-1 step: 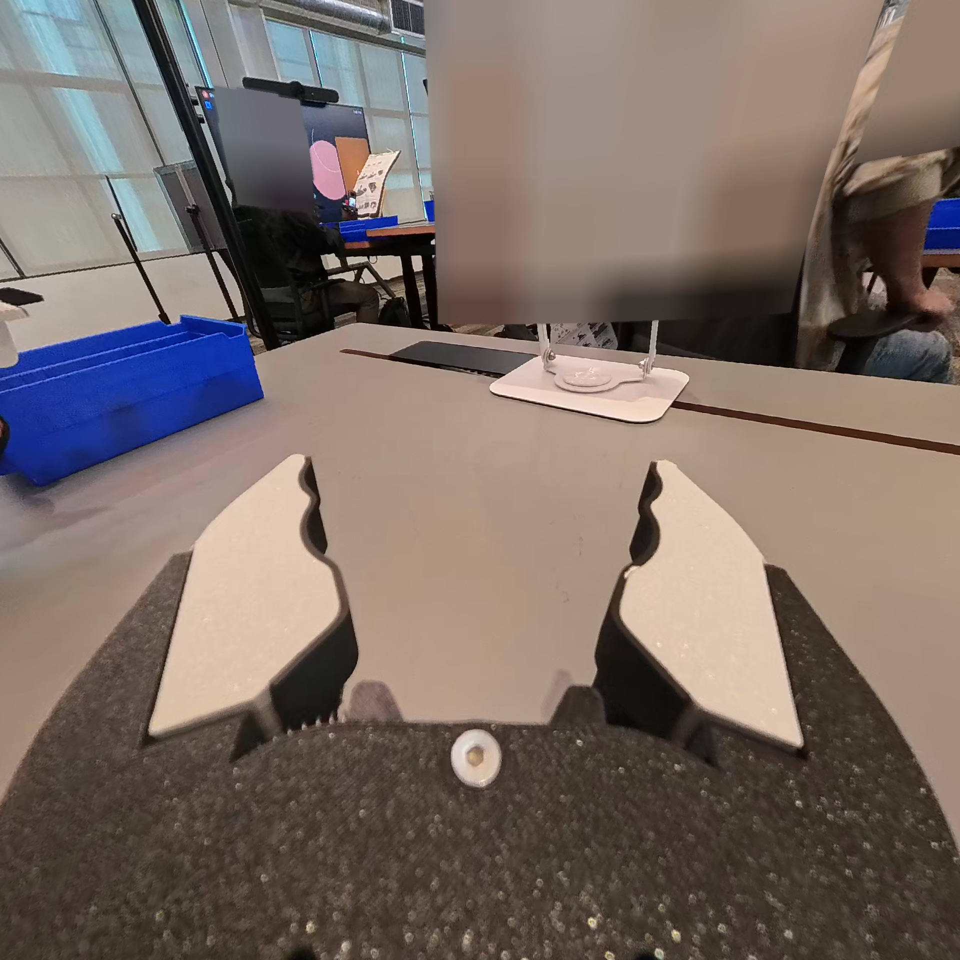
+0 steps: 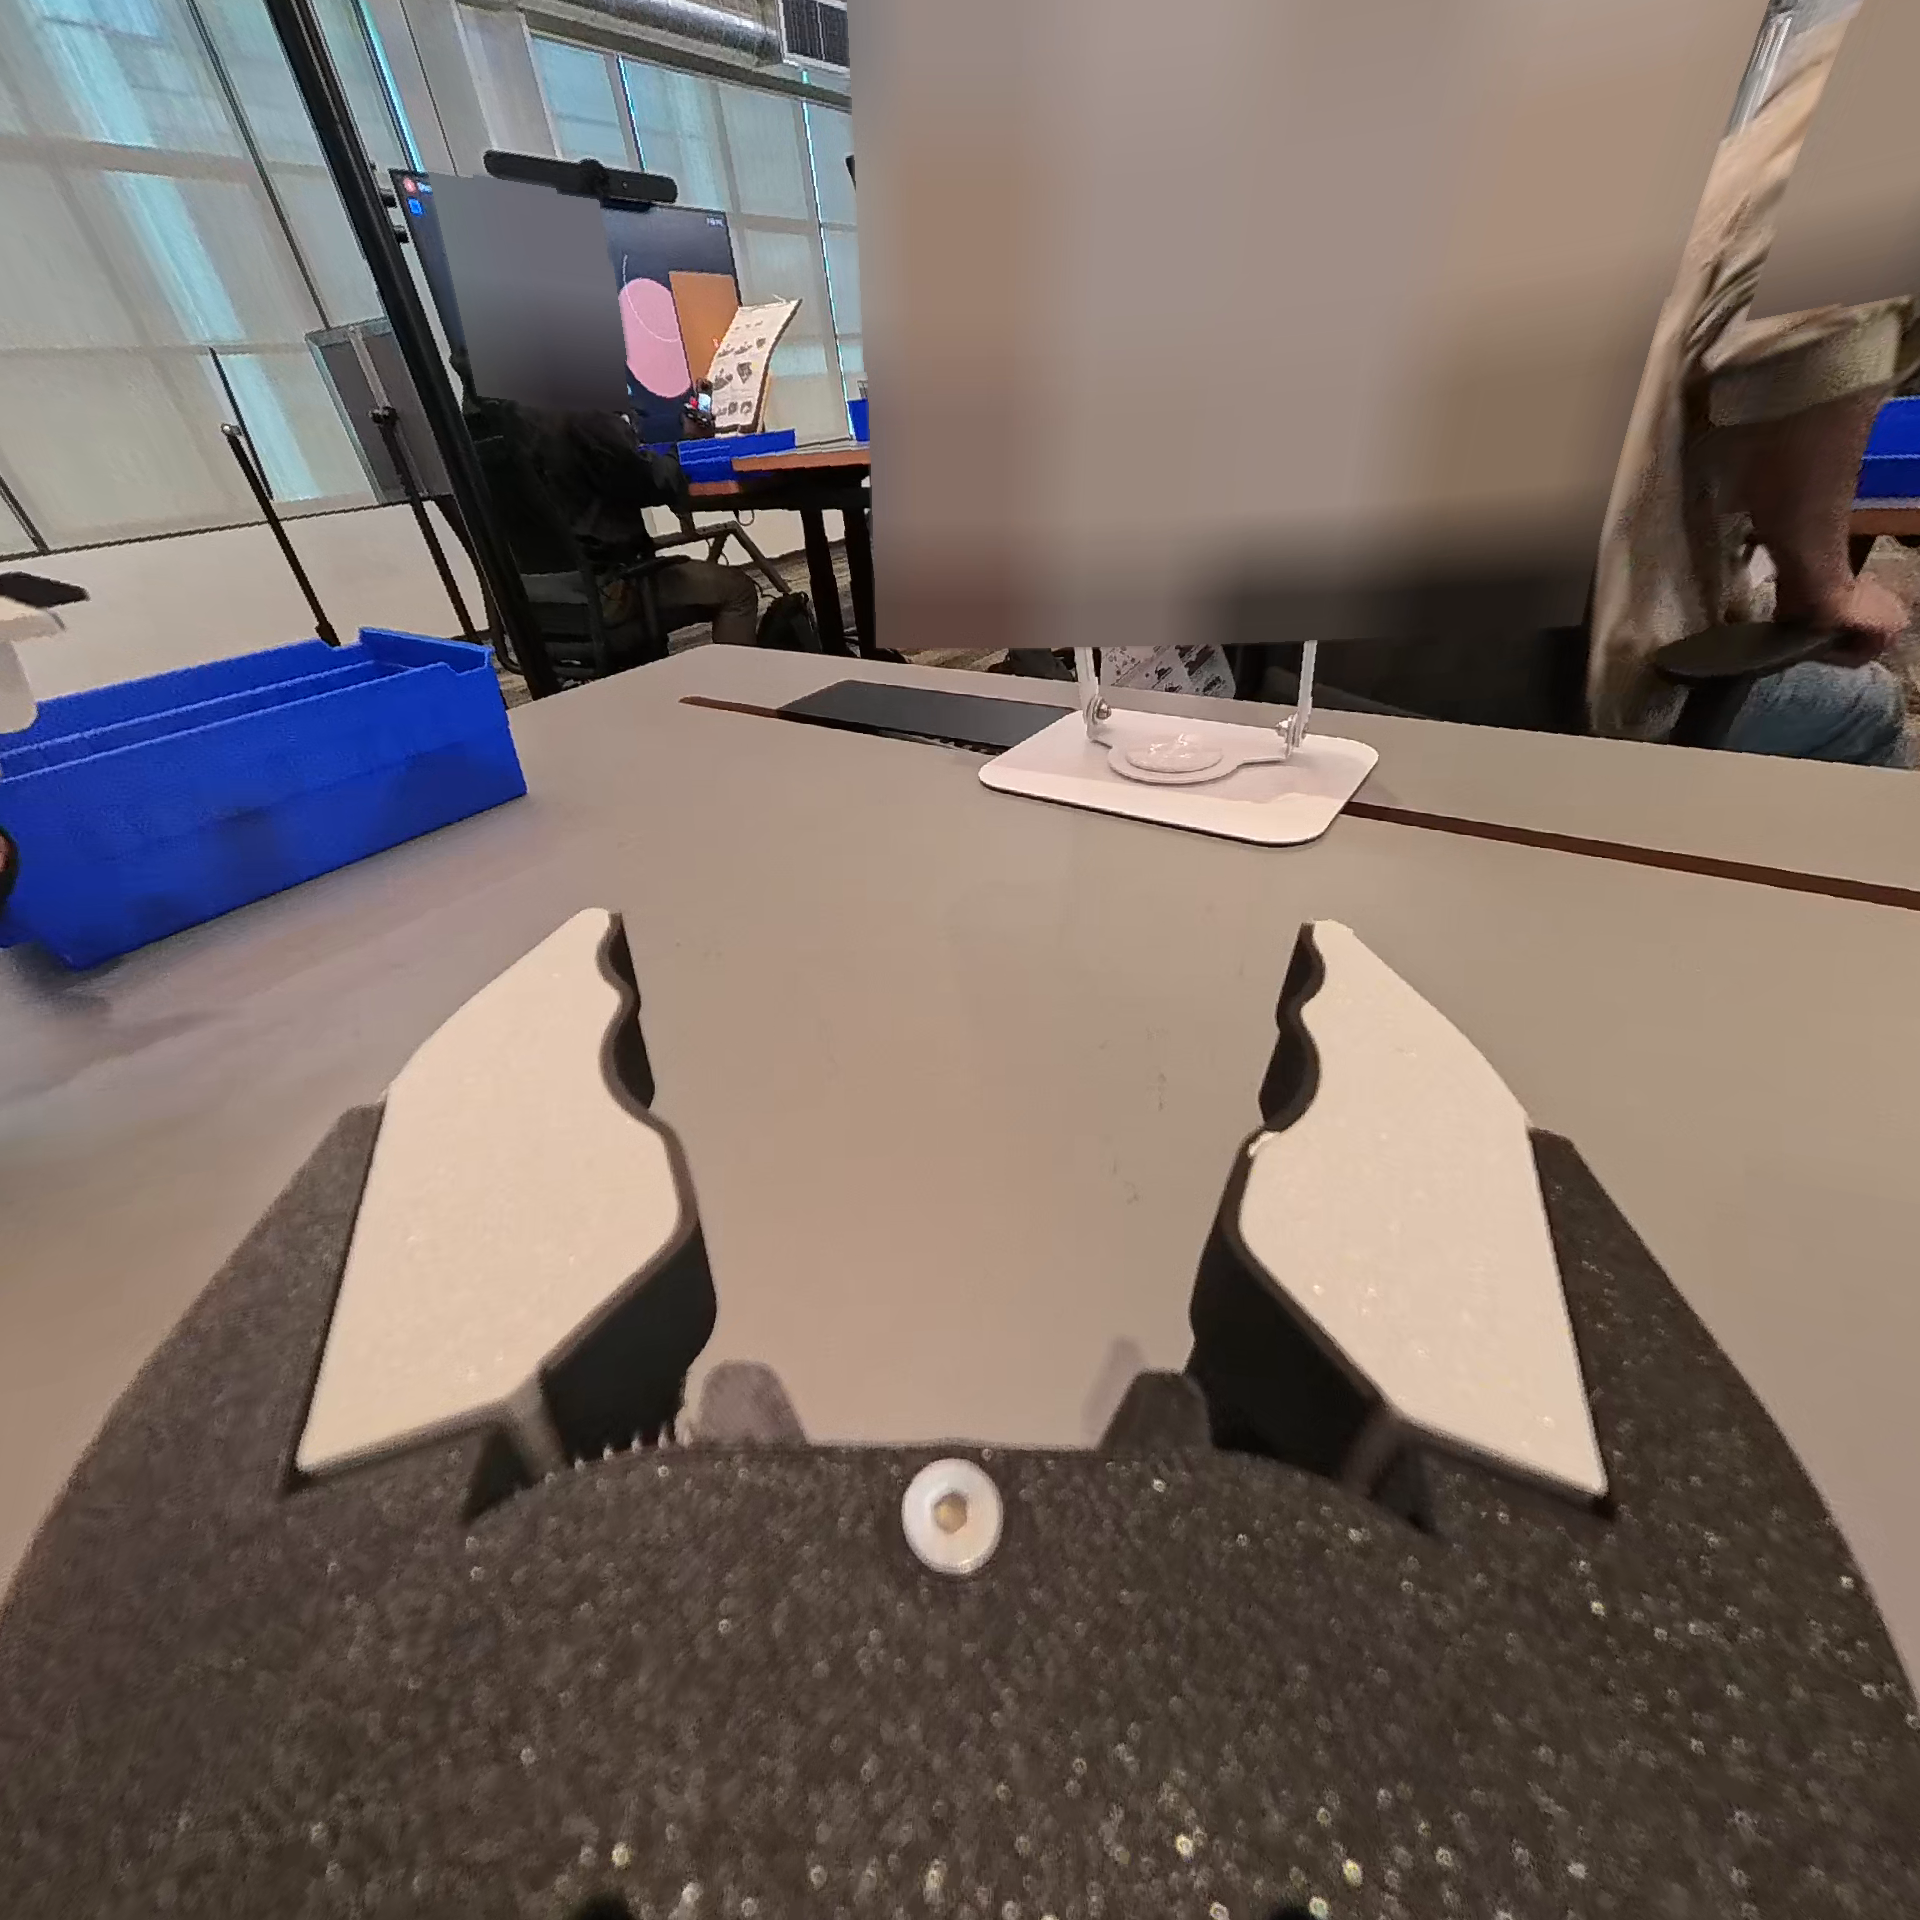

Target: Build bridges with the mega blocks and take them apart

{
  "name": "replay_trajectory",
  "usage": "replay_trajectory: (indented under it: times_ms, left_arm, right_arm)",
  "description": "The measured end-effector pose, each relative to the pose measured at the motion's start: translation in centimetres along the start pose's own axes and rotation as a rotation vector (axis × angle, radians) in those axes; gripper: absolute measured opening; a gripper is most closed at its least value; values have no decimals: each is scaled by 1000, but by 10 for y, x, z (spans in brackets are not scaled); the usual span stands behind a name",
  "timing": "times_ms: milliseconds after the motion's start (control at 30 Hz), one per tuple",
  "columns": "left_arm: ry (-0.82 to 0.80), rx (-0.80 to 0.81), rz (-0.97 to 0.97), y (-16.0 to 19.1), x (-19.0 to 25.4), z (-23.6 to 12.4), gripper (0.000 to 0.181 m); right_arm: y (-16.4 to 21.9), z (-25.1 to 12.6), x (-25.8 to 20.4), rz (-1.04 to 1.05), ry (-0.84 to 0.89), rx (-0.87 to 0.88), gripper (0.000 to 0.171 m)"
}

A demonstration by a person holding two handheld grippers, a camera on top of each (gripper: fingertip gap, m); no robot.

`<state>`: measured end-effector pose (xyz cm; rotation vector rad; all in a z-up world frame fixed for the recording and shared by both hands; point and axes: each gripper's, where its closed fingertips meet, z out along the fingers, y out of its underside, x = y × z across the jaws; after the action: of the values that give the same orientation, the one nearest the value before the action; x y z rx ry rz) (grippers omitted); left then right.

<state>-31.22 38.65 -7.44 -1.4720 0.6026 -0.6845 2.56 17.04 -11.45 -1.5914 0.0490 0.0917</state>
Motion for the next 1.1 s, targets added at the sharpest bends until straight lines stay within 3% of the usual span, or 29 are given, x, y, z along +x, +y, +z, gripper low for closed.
replay_trajectory:
  times_ms: [133, 333, 700, 933, 1100]
  left_arm:
    - [-115, -41, 0, 3, -4, 11, 147]
    - [-202, -113, 162, 9, 13, 22, 147]
    - [146, -242, -7, 20, 83, 25, 147]
    - [23, -401, -53, 55, 67, 31, 147]
    - [185, -530, -56, 89, 85, 30, 147]
  right_arm:
    - [-1, 0, 1, 4, 3, 5, 116]
    - [2, 1, -1, 2, -2, 0, 116]
    - [5, -5, 7, 14, 15, 3, 116]
    - [8, -6, 10, 23, 17, 4, 116]
    - [10, -7, 10, 18, 20, 1, 116]
